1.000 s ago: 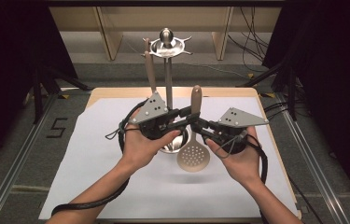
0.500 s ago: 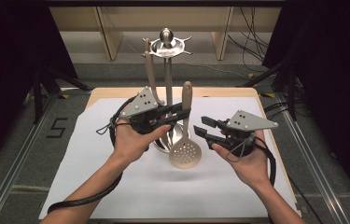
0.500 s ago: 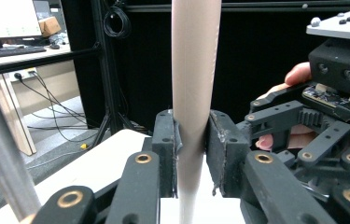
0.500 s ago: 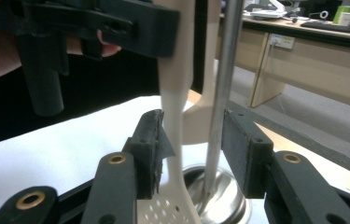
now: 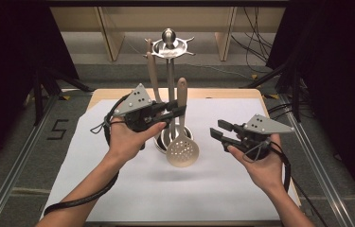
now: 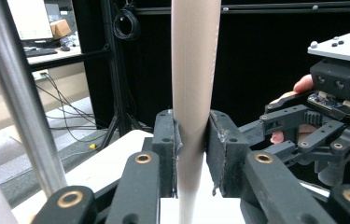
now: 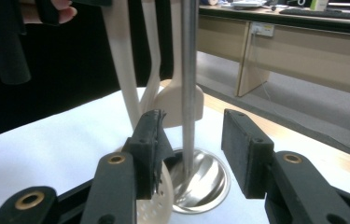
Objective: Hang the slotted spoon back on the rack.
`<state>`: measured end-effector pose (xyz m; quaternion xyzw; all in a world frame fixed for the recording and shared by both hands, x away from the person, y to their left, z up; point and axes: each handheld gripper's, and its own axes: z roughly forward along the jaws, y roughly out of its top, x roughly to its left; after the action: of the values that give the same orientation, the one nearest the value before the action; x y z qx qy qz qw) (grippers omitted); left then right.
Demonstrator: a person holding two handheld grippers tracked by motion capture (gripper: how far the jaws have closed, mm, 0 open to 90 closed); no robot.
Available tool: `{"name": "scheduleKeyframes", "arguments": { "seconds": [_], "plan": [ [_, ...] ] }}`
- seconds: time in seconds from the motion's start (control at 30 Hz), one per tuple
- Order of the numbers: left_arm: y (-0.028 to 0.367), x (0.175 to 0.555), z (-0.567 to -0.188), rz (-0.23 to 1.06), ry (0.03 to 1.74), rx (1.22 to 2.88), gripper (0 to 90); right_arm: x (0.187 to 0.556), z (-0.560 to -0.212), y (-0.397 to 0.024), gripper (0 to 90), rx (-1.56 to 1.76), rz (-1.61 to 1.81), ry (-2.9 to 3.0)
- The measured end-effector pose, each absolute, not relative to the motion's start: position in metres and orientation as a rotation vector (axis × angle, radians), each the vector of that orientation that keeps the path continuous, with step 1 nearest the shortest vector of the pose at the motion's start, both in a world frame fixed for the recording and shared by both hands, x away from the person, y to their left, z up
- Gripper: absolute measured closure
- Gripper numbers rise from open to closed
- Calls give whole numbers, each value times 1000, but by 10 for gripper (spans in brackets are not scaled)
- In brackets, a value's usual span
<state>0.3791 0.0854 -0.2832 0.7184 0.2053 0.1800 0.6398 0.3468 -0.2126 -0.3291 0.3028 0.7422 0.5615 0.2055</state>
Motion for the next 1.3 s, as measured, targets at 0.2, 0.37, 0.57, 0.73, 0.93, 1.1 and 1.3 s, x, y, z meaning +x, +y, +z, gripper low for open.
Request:
{"name": "scheduleKeyframes", "arguments": {
  "seconds": [0.2,0.37,0.57,0.73,0.93,1.1,1.3],
  "plan": [
    [89,380,-282,412,480,1633,734,349,-333,-219,588,857,1570,2057],
    [93,383,-279,431,478,1636,734,351,-338,-223,588,868,1556,2052],
    [95,383,-277,433,484,1629,734,351,-341,-225,588,908,1540,2059],
    [97,384,-277,435,487,1627,734,352,-343,-226,587,913,1549,2057],
    [99,385,-275,443,487,1631,734,353,-345,-228,587,917,1544,2058],
    [100,386,-274,447,489,1623,734,353,-345,-230,587,924,1526,2042],
    [101,387,-273,448,493,1624,734,353,-347,-232,585,927,1523,2049]
  ]
}}
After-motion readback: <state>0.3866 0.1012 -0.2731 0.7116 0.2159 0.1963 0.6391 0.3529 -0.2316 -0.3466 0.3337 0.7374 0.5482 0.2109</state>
